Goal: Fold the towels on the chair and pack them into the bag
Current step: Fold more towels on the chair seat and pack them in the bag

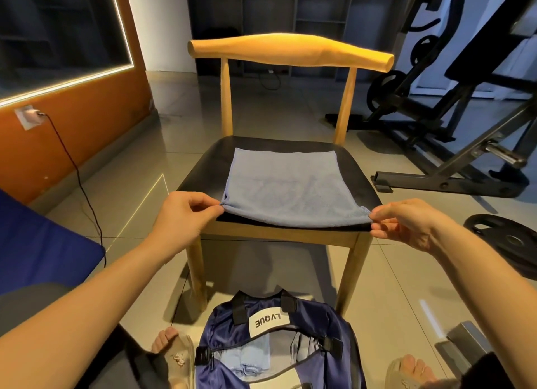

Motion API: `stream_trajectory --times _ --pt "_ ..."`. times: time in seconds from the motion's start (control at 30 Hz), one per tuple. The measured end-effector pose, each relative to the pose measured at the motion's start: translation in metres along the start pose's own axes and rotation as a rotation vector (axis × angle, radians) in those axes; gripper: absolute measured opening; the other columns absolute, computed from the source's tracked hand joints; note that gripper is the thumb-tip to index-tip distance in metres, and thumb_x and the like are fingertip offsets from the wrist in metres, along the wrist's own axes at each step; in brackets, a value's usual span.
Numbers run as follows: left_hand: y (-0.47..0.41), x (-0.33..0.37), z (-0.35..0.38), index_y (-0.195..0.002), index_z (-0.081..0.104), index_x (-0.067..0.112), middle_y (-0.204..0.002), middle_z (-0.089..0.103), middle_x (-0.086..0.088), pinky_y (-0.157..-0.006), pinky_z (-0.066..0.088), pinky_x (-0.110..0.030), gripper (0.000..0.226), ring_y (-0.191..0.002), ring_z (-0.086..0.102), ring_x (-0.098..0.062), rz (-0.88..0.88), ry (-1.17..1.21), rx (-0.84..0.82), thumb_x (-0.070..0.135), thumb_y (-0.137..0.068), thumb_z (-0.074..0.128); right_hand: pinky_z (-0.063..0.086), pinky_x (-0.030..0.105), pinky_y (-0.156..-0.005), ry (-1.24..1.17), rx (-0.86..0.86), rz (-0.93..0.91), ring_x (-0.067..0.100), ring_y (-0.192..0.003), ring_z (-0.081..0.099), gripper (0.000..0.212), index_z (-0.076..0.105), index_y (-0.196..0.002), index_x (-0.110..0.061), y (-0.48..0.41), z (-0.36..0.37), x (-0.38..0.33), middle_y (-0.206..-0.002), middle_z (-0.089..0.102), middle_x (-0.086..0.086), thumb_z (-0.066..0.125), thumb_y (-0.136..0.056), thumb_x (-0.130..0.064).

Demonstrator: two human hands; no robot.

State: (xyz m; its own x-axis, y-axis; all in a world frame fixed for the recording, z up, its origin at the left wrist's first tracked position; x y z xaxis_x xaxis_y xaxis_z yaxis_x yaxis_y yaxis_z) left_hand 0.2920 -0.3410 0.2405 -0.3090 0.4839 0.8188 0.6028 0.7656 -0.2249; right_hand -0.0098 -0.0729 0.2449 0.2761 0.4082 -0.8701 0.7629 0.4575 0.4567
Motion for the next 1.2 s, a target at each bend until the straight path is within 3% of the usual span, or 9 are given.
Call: stream_trajectory --times 0.13,0.2,0.3,0.53,0.7,0.8,0.97,1.13,1.2 --pt "-0.004 -0.008 -0.004 -0.100 0.078 0.009 -0.089 0.074 -0.012 -0.059 0.057 -0.021 0.013 -0.078 0.070 -0.019 -0.383 0.381 -0.087 0.018 -0.096 0.069 0.064 0.035 -0.058 0.010 0.005 0.003 0.027 -0.070 0.070 0.014 0.065 -0.107 0.008 0.001 -0.002 0.002 -0.099 0.068 0.027 0.063 -0.092 0.006" --pt "-0.003 -0.012 -0.003 -0.107 0.074 0.003 -0.079 0.071 -0.012 -0.054 0.058 -0.022 0.018 -0.068 0.068 -0.015 -0.557 0.527 -0.136 0.015 -0.095 0.069 0.064 0.035 -0.056 0.021 0.001 -0.003 0.027 -0.070 0.069 0.018 0.063 -0.109 0.006 0.002 -0.002 0.001 -0.097 0.067 0.027 0.063 -0.091 0.007" --pt "0.000 -0.012 0.001 -0.107 0.072 -0.001 -0.075 0.072 -0.013 -0.059 0.063 -0.027 0.020 -0.064 0.068 -0.018 -0.629 0.497 -0.222 0.015 -0.098 0.066 0.064 0.040 -0.064 0.077 -0.044 -0.006 0.027 -0.069 0.068 0.022 0.060 -0.109 0.000 0.006 -0.001 0.000 -0.092 0.065 0.024 0.063 -0.090 0.009" --pt "0.006 -0.010 0.007 -0.104 0.068 0.001 -0.090 0.070 -0.026 -0.056 0.063 -0.031 0.011 -0.067 0.070 -0.026 -0.511 0.435 -0.009 -0.001 -0.094 0.063 0.061 0.039 -0.063 0.197 -0.115 -0.013 0.025 -0.064 0.066 0.017 0.068 -0.095 0.003 0.011 -0.003 0.003 -0.084 0.066 0.021 0.053 -0.096 0.011" --pt "0.006 0.002 0.003 -0.099 0.075 0.009 -0.095 0.067 -0.022 -0.058 0.060 -0.025 0.026 -0.070 0.066 -0.025 -0.323 0.320 -0.096 -0.003 -0.100 0.051 0.062 0.039 -0.066 0.172 -0.079 -0.024 0.026 -0.066 0.067 0.017 0.073 -0.099 0.007 0.014 -0.003 -0.001 -0.092 0.067 0.025 0.057 -0.094 0.010" --pt "0.005 0.007 -0.002 -0.094 0.078 0.009 -0.096 0.072 -0.017 -0.062 0.060 -0.024 0.021 -0.082 0.073 -0.029 -0.277 0.259 -0.148 -0.002 -0.095 0.061 0.063 0.041 -0.073 0.178 -0.123 -0.056 0.029 -0.071 0.071 0.017 0.074 -0.100 0.007 0.021 -0.004 -0.006 -0.097 0.071 0.027 0.061 -0.091 0.011" --pt "0.001 0.017 -0.017 -0.094 0.079 0.016 -0.085 0.077 -0.005 -0.060 0.058 -0.020 0.013 -0.080 0.075 -0.024 -0.126 0.133 -0.149 0.005 -0.088 0.074 0.062 0.038 -0.075 0.373 -0.145 -0.327 0.030 -0.080 0.074 0.015 0.075 -0.096 0.003 0.034 -0.008 -0.028 -0.093 0.075 0.020 0.065 -0.089 0.011" --pt "-0.024 0.033 -0.033 -0.093 0.079 0.018 -0.074 0.073 -0.009 -0.059 0.057 -0.019 0.006 -0.068 0.068 -0.024 -0.024 0.145 -0.141 0.019 -0.091 0.074 0.059 0.032 -0.070 0.406 -0.136 -0.505 0.024 -0.074 0.070 0.012 0.077 -0.096 -0.002 0.032 -0.011 -0.058 -0.084 0.076 0.014 0.065 -0.094 0.000" --pt "-0.043 0.037 -0.034 -0.088 0.079 0.021 -0.075 0.072 0.001 -0.063 0.054 -0.023 0.010 -0.075 0.067 -0.019 0.022 0.084 -0.107 0.029 -0.090 0.074 0.057 0.032 -0.070 0.417 -0.104 -0.556 0.021 -0.073 0.067 0.012 0.078 -0.093 -0.007 0.024 -0.011 -0.071 -0.083 0.075 0.010 0.066 -0.096 -0.007"
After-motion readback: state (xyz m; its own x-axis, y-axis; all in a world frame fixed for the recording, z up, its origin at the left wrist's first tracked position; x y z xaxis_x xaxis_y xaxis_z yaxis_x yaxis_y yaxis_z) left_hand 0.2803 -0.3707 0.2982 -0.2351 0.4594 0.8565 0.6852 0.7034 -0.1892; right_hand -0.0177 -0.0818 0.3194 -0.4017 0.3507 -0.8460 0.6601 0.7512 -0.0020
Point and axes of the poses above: each hand's wrist, its own y-axis away from the middle knuckle, its own z-axis out of the palm, x = y × z, the point moved 3 cm from there along -y, towards the middle knuckle
